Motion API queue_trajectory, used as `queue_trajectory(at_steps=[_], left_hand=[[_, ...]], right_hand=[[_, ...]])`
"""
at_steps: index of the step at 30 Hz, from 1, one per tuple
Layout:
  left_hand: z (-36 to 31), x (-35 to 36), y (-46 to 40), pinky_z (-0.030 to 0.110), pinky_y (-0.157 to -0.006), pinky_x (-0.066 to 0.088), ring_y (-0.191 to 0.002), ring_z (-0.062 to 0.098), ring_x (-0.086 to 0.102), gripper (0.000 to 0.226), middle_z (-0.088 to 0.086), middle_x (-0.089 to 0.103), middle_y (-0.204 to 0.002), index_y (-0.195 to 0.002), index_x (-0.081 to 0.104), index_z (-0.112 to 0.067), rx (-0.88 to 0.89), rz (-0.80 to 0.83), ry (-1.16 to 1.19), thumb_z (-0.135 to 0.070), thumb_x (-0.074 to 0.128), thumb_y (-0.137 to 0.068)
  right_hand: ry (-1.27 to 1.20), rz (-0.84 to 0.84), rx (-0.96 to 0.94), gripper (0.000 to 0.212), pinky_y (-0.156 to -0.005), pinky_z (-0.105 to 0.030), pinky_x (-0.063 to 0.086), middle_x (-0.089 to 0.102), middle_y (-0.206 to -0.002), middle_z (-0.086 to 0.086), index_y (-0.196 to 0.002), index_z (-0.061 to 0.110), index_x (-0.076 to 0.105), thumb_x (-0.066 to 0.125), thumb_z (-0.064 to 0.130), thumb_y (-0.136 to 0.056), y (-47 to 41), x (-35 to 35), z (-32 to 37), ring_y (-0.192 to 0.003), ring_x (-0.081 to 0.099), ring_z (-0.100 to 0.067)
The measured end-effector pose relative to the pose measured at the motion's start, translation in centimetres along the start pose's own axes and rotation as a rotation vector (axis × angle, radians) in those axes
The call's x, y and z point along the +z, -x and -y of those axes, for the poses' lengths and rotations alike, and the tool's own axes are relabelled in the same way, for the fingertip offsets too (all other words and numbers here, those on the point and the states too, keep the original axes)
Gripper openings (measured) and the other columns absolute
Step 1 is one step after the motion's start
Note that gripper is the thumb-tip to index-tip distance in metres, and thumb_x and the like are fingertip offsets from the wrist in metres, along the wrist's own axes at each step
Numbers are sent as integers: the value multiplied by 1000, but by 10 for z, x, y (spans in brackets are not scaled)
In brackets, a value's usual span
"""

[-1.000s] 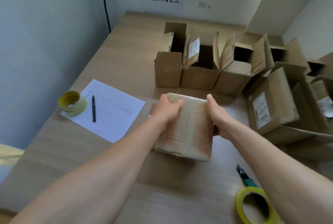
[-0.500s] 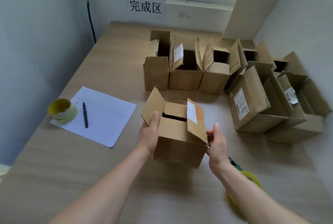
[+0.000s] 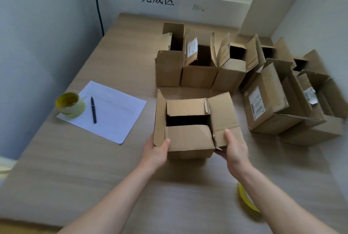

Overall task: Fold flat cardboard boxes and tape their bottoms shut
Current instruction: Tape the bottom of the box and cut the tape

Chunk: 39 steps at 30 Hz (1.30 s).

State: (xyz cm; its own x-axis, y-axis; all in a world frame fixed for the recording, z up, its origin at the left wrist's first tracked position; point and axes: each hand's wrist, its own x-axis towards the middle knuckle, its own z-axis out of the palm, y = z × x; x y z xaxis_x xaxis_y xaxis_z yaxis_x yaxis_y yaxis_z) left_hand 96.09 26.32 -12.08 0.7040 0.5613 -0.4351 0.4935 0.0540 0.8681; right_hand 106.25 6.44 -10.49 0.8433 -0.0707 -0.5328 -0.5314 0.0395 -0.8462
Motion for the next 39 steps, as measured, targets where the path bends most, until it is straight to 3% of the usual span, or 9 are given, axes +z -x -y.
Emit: queue_trajectory(at_steps=[4,8,12,15,18,20,23,32,39], left_hand=[[-6,7,3,23,-89,41,-107,16,61,25,-13,66,-104,-118,64,-22,60,9,-60,-23,60,-93],[-10,8,5,20,-83,42,-107,17,62,30,-10,67,-107,-121,60,-25,92,-10,-53,-21,62,-91],[-22,4,9,4,-88,41,-116,-9,54,63,-24,59,-125,-139,45,-33,297,75,-9,-23,72,-83],[-33,6,5,26,-104,43,-124,0,52,64,-17,57,-135,-144,41,-29,331,104,58,-37,61,-84],[-36,10,-2,33,-108,41,-127,6,52,56,-14,58,-134,-143,43,-28,308,64,6,-32,57,-89],[-39,16,-8,37,-111,39,-130,8,49,57,-12,56,-138,-145,41,-27,292,59,-58,-18,58,-91],[-48,34,-16,37,-109,41,-126,8,52,64,-12,57,-136,-146,40,-25,312,81,-111,-7,56,-87],[-93,108,-43,-8,-84,27,-120,4,50,72,-17,55,-130,-148,38,-25,388,183,-210,1,54,-83],[-100,145,-55,-11,-83,22,-124,3,45,75,-10,50,-143,-151,33,-29,321,184,-215,4,52,-86]], right_hand=[[-54,-44,186,48,-74,-44,54,70,-105,-14,-129,8,55,70,25,-87,-4,-14,-4,-88,67,-31],[680,-195,-315,103,-106,-47,41,45,-148,-3,-151,27,25,86,33,-69,-2,-16,28,-132,46,-25],[474,247,-379,76,-89,-35,56,61,-129,-2,-150,19,37,68,2,-83,-3,0,42,-111,62,-15],[349,287,-423,51,-79,-20,54,70,-107,9,-129,23,59,64,3,-82,-9,2,23,-97,66,-9],[363,184,-328,18,-73,-31,55,70,-80,15,-95,26,68,63,36,-82,-14,7,1,-83,63,-16],[337,96,-233,24,-82,-50,57,70,-82,6,-93,22,67,56,43,-88,-21,9,-5,-88,66,-24],[334,-46,-249,33,-82,-58,55,68,-82,-8,-85,17,63,49,47,-88,-31,4,1,-86,66,-34],[333,-248,-276,27,-92,-52,51,69,-90,-8,-87,15,63,48,33,-100,-57,-37,39,-91,64,-30],[340,-262,-246,30,-85,-39,49,64,-82,-2,-78,17,57,46,33,-102,-90,-47,59,-87,62,-27]])
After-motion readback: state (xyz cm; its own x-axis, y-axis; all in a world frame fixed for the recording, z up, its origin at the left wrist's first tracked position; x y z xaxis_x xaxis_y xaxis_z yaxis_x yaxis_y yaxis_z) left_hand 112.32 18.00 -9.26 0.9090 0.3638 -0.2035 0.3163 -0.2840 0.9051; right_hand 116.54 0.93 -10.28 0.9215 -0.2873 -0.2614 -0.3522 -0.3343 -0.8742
